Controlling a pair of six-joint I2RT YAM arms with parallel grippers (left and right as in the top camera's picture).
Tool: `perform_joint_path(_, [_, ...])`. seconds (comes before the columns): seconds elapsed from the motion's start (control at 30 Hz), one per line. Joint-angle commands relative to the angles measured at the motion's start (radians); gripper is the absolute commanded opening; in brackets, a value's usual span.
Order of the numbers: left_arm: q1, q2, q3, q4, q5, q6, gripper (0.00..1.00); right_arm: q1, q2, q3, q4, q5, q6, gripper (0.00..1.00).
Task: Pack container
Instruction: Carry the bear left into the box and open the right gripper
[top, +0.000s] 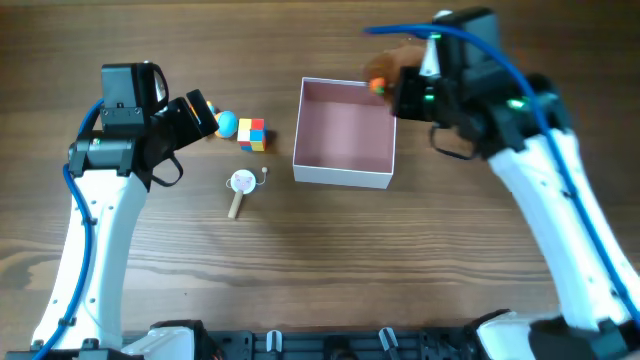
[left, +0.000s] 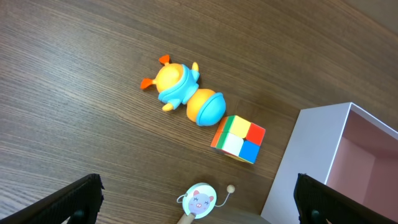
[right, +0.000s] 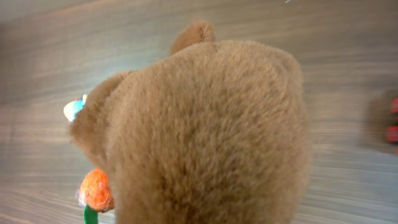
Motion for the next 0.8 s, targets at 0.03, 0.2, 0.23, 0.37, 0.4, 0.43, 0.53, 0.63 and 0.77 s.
perform_joint_path(0.03, [0.005,0.0,0.018,-0.001,0.015,0.016,1.0,0.063,0.166,-0.007,0.102,0.009,0.1,0.04])
perform_joint_path(0.2, [0.005,0.0,0.018,-0.001,0.015,0.016,1.0,0.067,0.349,-0.007,0.18,-0.026,0.143,0.04])
perform_joint_path(0.23, [0.005,0.0,0.018,-0.001,0.015,0.016,1.0,0.067,0.376,-0.007,0.188,-0.034,0.144,0.04])
perform_joint_path(0.37, [0.005,0.0,0.018,-0.001,0.015,0.016,1.0,0.067,0.478,-0.007,0.22,-0.119,0.143,0.04])
perform_joint_path(0.4, [0.005,0.0,0.018,-0.001,0.015,0.016,1.0,0.067,0.489,-0.007,0.227,-0.129,0.14,0.04])
perform_joint_path(0.43, [0.005,0.0,0.018,-0.001,0.015,0.016,1.0,0.067,0.499,-0.007,0.236,-0.139,0.135,0.05])
perform_joint_path(0.53, [0.005,0.0,0.018,-0.001,0.015,0.016,1.0,0.067,0.516,-0.009,0.251,-0.142,0.134,0.07])
perform_joint_path(0.63, [0.005,0.0,0.018,-0.001,0.015,0.016,1.0,0.067,0.517,-0.009,0.257,-0.162,0.135,0.1])
perform_joint_path(0.77, [0.005,0.0,0.018,-0.001,0.015,0.016,1.0,0.068,0.517,-0.009,0.254,-0.199,0.131,0.18])
